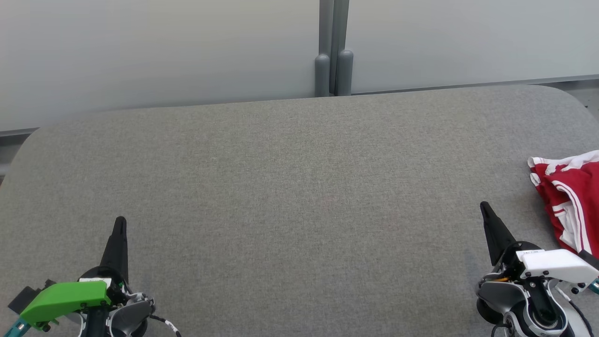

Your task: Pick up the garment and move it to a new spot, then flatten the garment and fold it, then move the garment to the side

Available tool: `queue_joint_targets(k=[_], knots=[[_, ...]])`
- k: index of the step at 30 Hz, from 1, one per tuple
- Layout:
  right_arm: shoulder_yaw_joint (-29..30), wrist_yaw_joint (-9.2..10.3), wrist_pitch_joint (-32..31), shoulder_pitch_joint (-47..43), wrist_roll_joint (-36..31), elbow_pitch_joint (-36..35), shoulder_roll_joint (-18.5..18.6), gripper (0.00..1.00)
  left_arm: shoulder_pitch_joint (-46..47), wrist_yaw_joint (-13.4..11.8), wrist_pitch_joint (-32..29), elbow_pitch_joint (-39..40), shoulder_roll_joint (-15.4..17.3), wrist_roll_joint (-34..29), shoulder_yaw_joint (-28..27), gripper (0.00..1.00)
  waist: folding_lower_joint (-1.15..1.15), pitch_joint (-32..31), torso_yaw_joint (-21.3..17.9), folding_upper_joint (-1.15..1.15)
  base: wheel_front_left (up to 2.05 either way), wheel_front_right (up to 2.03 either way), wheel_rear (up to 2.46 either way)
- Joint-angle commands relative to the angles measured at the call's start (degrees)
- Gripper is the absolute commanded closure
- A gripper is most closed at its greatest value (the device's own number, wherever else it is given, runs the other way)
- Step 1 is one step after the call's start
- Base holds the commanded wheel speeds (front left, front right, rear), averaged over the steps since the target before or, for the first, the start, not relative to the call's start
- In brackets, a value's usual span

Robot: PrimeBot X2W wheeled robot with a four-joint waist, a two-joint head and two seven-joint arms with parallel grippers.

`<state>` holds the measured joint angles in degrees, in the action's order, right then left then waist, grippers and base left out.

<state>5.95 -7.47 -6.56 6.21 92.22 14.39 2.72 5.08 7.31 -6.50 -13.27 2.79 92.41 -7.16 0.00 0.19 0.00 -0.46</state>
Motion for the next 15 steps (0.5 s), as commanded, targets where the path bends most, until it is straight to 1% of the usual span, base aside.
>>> queue_joint_targets(k=[1, 15], knots=[[-0.1, -0.03, -0.2, 0.6, 0.5, -0.3, 0.3, 1.0, 0.6, 0.4, -0.1, 0.2, 0.0, 0.1, -0.1, 1.0, 0.0, 0.0, 0.0, 0.46, 0.0, 0.0, 0.0], [-0.1, -0.04, -0.2, 0.6, 0.5, -0.3, 0.3, 1.0, 0.6, 0.4, -0.1, 0.2, 0.0, 0.1, 0.0, 1.0, 0.0, 0.0, 0.0, 0.46, 0.0, 0.0, 0.0]])
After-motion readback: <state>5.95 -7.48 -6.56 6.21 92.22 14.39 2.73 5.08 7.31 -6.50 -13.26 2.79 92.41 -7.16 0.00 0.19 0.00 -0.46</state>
